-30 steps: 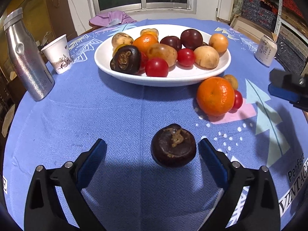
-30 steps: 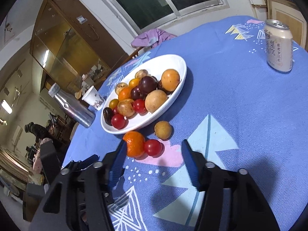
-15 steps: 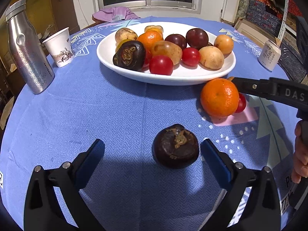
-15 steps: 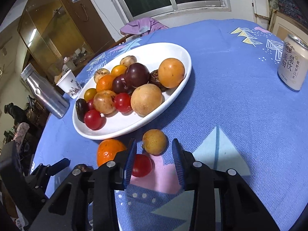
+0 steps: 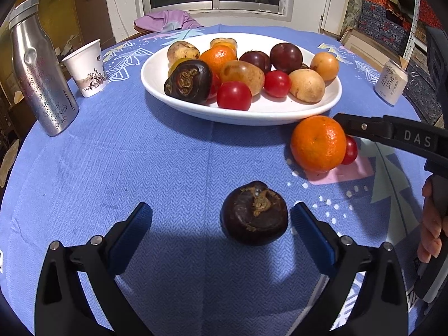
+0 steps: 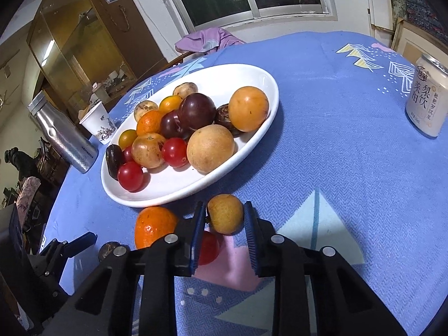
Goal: Organize fruits
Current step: 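Grasp another mangosteen with the left gripper while the right gripper grasps a small brown pear, then carry the mangosteen and pear over the plate and open both grippers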
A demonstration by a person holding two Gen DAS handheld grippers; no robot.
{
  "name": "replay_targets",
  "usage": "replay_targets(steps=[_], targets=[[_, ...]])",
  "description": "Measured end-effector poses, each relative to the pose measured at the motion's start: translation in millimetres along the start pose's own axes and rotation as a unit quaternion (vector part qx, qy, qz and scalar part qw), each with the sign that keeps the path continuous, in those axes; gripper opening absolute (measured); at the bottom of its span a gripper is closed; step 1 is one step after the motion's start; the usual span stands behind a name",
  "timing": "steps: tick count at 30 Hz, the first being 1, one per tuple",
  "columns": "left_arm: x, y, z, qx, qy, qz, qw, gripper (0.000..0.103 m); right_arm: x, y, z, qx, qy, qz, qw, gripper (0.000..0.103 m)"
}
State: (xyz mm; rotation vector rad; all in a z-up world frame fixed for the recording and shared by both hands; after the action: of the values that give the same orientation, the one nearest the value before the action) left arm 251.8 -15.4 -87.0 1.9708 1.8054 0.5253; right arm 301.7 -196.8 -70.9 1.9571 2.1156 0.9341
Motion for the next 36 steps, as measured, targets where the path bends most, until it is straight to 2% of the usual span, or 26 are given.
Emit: replay_targets(steps=[3,6,9,11,13,16,26,31,36], targets=[[-2.3,-1.1,-4.5,-0.011,-0.01,0.005,0.9999,0.097,-3.8,-1.6,-7.4,-0.005,0.002,0.003,1.0,0.028],[-3.9,-1.2,-4.3,-0.01,-0.016,0.008,0.9998,0.081,-7.7,-3.4,-14.3,-0.01,0.007,0.007,1.0,0.028],[-2.5,-1.4,-4.8,-0.012,-0.02,0.005,0.9997,0.08,-9.9,-4.2,-19.1,-0.014,0.012,0.011,1.0,0.028],[-1.9,-1.1,-5.7,-0.016,-0.019,0.006,0.9997,0.07,-10.5,-4.7,-21.5,-0.016,0.015,0.012,1.0,0.028],[-3.7,-1.6,-7.4,-0.02,-0.026,0.012,0.9994,0.056,-10.8,-5.8,-24.7,-0.019,0.016,0.012,1.0,0.028],[-7.1,-2.5,-10.8,-0.027,-0.02,0.021,0.9992,0.042,-11.8,-7.3,-30.3,-0.025,0.02,0.013,0.999,0.028],[5.6,3.1,-36.1,-0.079,-0.027,-0.008,0.9965,0.042,-16.4,-8.4,-50.3,-0.048,0.034,0.026,0.998,0.028],[3.0,3.6,-49.1,-0.11,0.004,0.001,0.9939,0.042,-14.4,-9.2,-60.7,-0.064,0.036,0.022,0.997,0.028],[4.2,4.6,-53.4,-0.122,0.023,0.004,0.9922,0.042,-7.9,-14.2,-71.8,-0.079,0.036,0.01,0.996,0.028]])
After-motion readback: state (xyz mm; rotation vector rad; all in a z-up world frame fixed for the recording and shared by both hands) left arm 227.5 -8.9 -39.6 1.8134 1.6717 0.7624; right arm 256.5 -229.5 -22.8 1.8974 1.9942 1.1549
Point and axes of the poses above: each gripper's, at about its wrist camera, not at the fingertips, and z roughly the way its jaws point, x to its left, y to its top, the point moved 1 cm from there along z, roughly the way its jaws point, and after that the axes turned 3 degrees about x, right-handed, at the moved point
